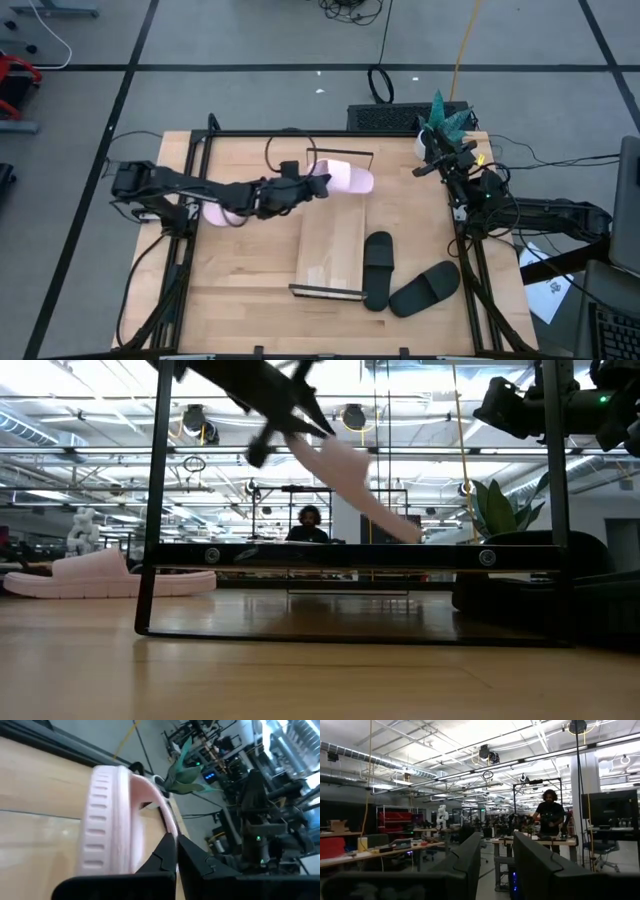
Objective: Pick and place slides into the shelf
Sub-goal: Put the top pink slide on the shelf
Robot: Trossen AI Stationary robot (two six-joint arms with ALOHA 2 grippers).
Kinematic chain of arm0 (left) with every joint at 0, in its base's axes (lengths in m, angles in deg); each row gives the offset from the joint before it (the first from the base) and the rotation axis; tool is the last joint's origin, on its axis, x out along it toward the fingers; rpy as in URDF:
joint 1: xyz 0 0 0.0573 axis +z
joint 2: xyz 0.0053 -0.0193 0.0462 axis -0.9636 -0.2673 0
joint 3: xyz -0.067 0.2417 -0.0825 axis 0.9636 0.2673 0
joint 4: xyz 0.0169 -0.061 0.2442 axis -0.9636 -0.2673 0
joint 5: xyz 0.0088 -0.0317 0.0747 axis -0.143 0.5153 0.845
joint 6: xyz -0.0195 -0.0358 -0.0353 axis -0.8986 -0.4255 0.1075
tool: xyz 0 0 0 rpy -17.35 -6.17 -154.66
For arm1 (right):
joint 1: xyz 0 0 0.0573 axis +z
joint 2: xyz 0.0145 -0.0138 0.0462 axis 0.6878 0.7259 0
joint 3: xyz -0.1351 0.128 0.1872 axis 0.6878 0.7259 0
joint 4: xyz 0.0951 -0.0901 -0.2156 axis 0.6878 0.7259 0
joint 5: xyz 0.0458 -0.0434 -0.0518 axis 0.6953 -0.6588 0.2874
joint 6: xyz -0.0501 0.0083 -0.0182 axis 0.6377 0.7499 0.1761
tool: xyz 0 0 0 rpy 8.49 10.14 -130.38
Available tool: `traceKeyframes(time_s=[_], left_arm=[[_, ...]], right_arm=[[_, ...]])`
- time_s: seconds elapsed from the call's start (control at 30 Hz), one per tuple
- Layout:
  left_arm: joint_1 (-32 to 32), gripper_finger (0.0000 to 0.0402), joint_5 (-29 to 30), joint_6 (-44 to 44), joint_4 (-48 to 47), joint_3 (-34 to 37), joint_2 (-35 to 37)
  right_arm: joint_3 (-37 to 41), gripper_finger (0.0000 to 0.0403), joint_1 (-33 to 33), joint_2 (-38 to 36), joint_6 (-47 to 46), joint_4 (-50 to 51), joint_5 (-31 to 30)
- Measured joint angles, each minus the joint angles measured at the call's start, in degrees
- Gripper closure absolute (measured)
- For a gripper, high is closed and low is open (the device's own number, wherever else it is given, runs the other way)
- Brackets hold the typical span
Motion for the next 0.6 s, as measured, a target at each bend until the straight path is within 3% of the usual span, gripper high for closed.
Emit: traceKeyframes(time_s=[0.2, 0.6], left_arm=[[3.62, 0.0401, -9.09, -1.36, 13.0, 0.04, -7.51], [4.19, 0.0401, -7.96, -2.35, 4.61, 0.09, -8.4]], right_arm=[[-0.02, 0.0296, 0.02, 0.02, 0.2, 0.0, 0.2], [0.0, 0.0296, 0.02, 0.0, -1.51, -0.02, 0.33]])
